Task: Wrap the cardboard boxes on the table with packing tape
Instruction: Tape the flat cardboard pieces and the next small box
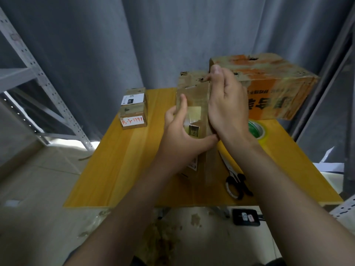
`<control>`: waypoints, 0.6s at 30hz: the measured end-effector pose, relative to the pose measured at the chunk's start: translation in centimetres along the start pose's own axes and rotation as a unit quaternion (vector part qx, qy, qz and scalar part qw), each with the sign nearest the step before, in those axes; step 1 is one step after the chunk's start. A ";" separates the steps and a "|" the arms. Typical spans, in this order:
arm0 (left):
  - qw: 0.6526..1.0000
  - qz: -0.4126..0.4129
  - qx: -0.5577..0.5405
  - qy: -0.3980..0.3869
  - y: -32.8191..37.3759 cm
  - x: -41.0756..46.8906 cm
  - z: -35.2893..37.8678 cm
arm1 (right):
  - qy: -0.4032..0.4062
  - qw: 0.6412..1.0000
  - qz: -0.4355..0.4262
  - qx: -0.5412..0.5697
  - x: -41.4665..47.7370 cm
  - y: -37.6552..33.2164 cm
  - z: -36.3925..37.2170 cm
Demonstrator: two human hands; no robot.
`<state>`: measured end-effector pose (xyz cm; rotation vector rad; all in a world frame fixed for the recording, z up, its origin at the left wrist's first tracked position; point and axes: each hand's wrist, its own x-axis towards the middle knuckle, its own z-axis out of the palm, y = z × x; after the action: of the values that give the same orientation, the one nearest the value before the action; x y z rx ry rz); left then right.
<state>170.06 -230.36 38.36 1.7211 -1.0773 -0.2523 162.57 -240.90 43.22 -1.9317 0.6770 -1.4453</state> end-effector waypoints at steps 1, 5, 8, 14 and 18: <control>1.000 0.007 -0.009 0.001 -0.2 0.0 -0.1 | 0.015 1.000 -0.005 0.027 0.0 0.1 0.1; 0.999 0.025 -0.037 -0.014 -0.6 0.1 -0.5 | 0.027 0.997 -0.001 0.078 0.0 0.5 0.3; 0.995 0.025 -0.095 -0.032 -0.7 0.1 -1.2 | 0.003 0.993 -0.013 0.118 0.1 0.4 0.3; 0.955 -0.019 -0.292 -0.040 -0.5 0.0 -1.7 | -0.053 0.992 0.058 0.097 0.2 0.3 0.2; 0.939 -0.067 -0.334 -0.039 -1.1 0.2 -2.0 | -0.181 0.955 0.217 0.095 0.5 0.6 0.3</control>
<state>171.93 -229.15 38.38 1.1714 -0.7988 -0.6945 162.93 -241.58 43.07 -1.6984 0.7037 -0.8276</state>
